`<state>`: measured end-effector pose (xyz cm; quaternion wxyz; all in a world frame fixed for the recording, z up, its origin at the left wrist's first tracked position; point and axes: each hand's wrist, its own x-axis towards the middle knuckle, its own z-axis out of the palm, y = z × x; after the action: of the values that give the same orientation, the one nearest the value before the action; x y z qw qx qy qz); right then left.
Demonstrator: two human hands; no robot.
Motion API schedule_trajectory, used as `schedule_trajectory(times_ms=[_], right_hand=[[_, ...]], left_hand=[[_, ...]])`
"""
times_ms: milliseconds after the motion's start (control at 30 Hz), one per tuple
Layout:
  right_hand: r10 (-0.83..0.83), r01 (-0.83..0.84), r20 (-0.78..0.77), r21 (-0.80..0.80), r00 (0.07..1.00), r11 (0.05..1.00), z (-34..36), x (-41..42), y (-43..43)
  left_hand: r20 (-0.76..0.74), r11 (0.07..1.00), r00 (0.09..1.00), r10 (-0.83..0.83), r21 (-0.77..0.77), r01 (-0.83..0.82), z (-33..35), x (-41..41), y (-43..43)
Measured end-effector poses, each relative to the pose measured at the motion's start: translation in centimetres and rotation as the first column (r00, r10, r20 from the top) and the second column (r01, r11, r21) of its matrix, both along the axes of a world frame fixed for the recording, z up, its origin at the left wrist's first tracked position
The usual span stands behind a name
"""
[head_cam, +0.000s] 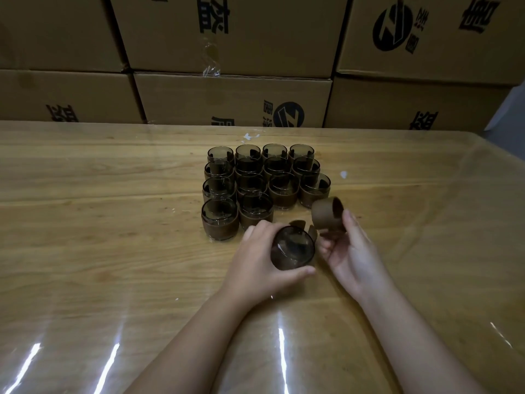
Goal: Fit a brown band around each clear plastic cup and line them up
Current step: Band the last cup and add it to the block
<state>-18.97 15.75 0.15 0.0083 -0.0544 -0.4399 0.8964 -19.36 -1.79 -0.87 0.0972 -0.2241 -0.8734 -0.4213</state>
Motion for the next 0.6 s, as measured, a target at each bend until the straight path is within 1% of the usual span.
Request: schedule_trajectory(times_ms=[67,133,200,267,300,367,467,533,600], right_hand=[[0.007,-0.008,0.024,0.062,1.000,0.998,0.0,0.2,-0.4],[0.015,-0.018,0.044,0.077,0.999,0.997,0.0,0.3,-0.8],[0.027,-0.031,0.052,0.076,0.998,0.997,0.2,0.6,-1.1],[0.033,-0.036,0.042,0.076,0.999,0.996,0.3,0.8,-1.2],[0.034,-0.037,0.034,0.092,0.999,0.995,0.3,0.8,-1.2],[0.049,-0.051,0.015,0.173,0.999,0.984,0.5,1.0,-1.1],[0.077,-0.069,-0.012,0.332,0.997,0.941,0.8,1.4,-1.5],[0.042,-0.027,-0.029,0.405,0.999,0.914,1.0,1.6,-1.7],[0.018,0.025,-0.091,0.450,0.996,0.893,1.0,1.8,-1.9]], left_hand=[[0.038,0.989,0.999,-0.035,0.148,0.029,0.0,0.0,-0.1],[0.067,0.957,0.996,-0.058,0.287,0.036,0.1,0.1,-0.2],[0.093,0.923,0.992,-0.086,0.382,0.044,0.3,0.1,-0.4],[0.158,0.893,0.976,-0.151,0.445,0.066,0.3,0.0,-0.7],[0.211,0.886,0.958,-0.194,0.458,0.079,0.4,-0.1,-0.8],[0.295,0.885,0.915,-0.275,0.449,0.122,0.6,0.0,-1.0],[0.304,0.900,0.895,-0.326,0.391,0.194,0.7,0.0,-1.0],[0.331,0.900,0.876,-0.351,0.377,0.218,0.9,0.2,-1.0],[0.366,0.896,0.855,-0.367,0.388,0.218,1.2,0.3,-1.0]])
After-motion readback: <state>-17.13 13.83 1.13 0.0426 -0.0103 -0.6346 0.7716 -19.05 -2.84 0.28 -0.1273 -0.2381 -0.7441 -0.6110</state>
